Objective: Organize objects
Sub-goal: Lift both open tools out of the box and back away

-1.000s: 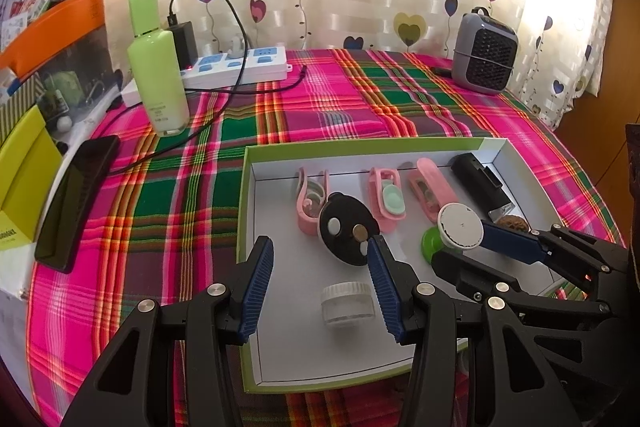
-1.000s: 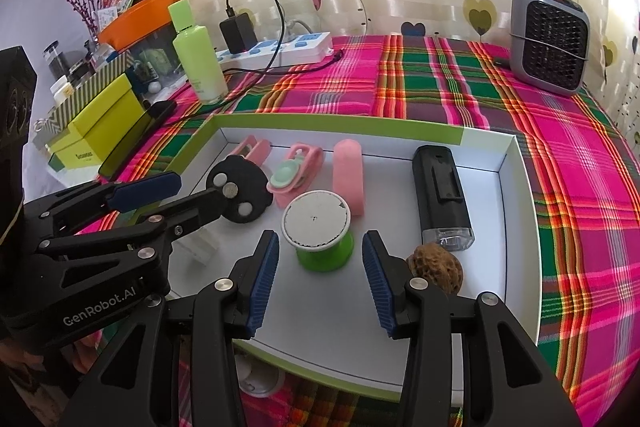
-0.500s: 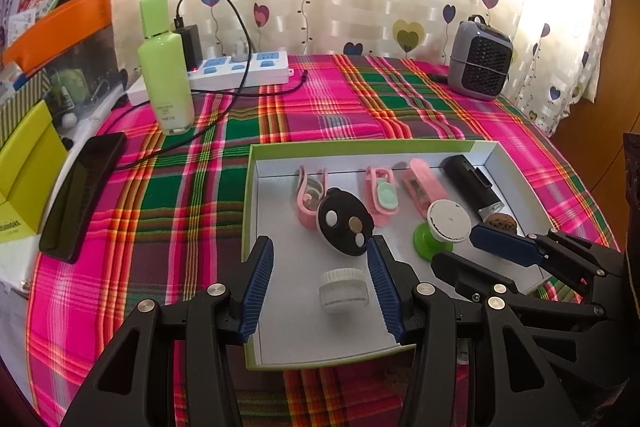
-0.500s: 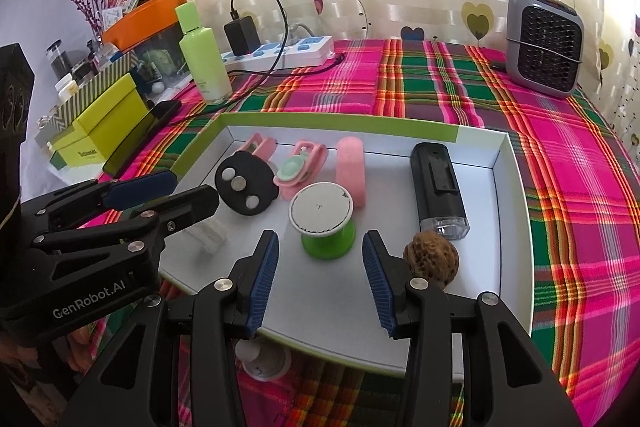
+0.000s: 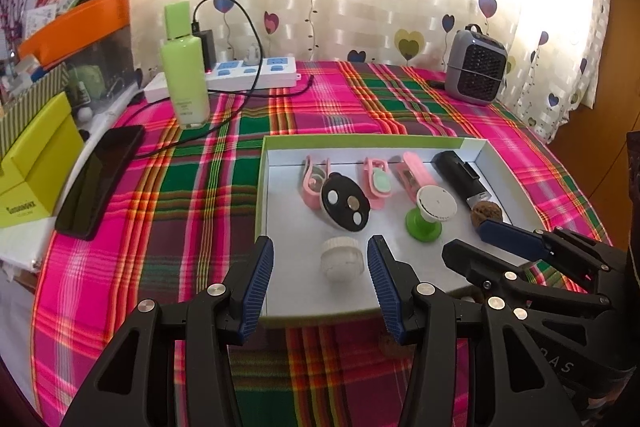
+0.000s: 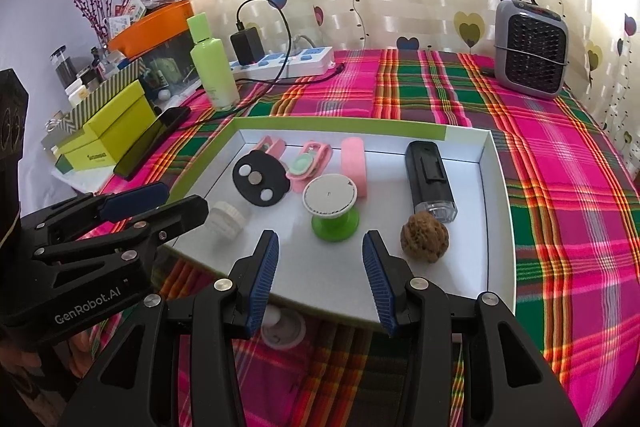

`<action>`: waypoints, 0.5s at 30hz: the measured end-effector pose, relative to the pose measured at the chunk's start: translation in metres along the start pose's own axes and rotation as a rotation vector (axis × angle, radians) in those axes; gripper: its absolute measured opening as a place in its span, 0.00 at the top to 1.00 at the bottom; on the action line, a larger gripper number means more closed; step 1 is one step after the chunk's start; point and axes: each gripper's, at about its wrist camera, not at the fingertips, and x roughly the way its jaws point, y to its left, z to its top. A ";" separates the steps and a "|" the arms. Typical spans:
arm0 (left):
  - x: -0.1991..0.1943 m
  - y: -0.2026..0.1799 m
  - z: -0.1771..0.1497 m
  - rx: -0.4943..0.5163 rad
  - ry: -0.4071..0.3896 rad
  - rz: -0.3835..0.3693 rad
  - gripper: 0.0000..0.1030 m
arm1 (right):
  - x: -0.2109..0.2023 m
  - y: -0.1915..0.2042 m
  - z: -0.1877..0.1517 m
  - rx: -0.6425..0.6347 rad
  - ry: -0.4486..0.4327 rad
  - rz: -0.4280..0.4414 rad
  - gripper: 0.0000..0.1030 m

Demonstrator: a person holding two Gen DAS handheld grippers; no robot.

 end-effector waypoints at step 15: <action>-0.023 -0.008 -0.022 0.012 -0.017 0.010 0.54 | -0.021 0.007 -0.015 0.000 -0.022 -0.001 0.56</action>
